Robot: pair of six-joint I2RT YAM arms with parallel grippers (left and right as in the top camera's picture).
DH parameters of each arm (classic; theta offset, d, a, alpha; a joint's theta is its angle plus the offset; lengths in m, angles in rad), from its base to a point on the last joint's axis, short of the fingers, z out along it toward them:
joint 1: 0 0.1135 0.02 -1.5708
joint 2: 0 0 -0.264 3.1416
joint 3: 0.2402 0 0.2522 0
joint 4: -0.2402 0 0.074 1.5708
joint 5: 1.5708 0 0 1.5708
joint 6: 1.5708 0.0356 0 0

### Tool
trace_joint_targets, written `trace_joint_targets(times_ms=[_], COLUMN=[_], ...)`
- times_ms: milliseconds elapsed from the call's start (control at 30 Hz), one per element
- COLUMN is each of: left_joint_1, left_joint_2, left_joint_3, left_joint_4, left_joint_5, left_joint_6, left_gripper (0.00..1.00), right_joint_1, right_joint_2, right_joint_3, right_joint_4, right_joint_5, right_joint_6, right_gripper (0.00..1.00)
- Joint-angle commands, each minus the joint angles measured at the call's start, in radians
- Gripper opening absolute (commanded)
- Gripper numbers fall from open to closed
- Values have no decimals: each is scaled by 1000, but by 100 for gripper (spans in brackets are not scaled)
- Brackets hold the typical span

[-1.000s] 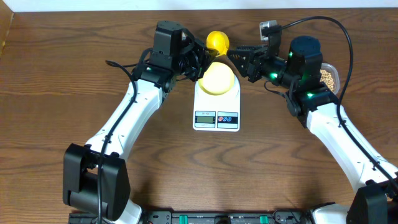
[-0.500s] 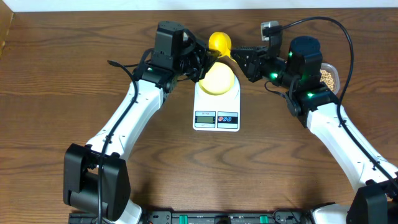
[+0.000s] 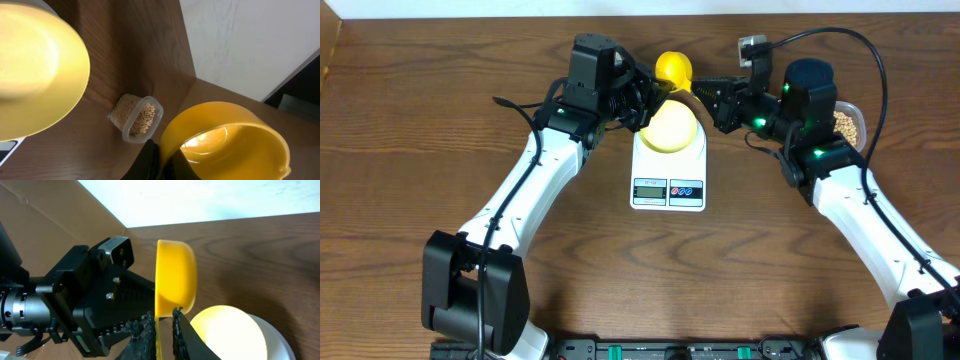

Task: Scoop item into bowl and weigh 50g on scale
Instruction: 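Grasp the scoop cup with the right gripper, then open the left gripper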

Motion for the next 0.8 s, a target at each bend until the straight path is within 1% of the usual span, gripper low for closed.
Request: trace_joint_targets(times_ms=[0, 100, 233, 533, 600, 767], left_joint_1=[-5, -5, -5, -5, -5, -5], left_joint_2=[-15, -15, -15, -15, -16, -15], left_joint_3=[7, 7, 7, 7, 7, 7], left_joint_4=[5, 5, 4, 5, 5, 5], left_joint_5=[13, 14, 14, 13, 14, 13], left_joint_6=[-9, -9, -9, -9, -9, -9], left_gripper=[7, 7, 7, 8, 7, 8], right_joint_1=[25, 31, 31, 31, 31, 30], right_joint_2=[5, 5, 5, 5, 5, 5], right_joint_3=[19, 19, 19, 19, 19, 19], right_joint_4=[0, 0, -4, -4, -5, -4], right_joint_5=[-10, -10, -5, -5, -6, -2], right_joint_6=[-9, -12, -12, -12, -12, -12], right_gripper=[11, 13, 12, 6, 1, 1])
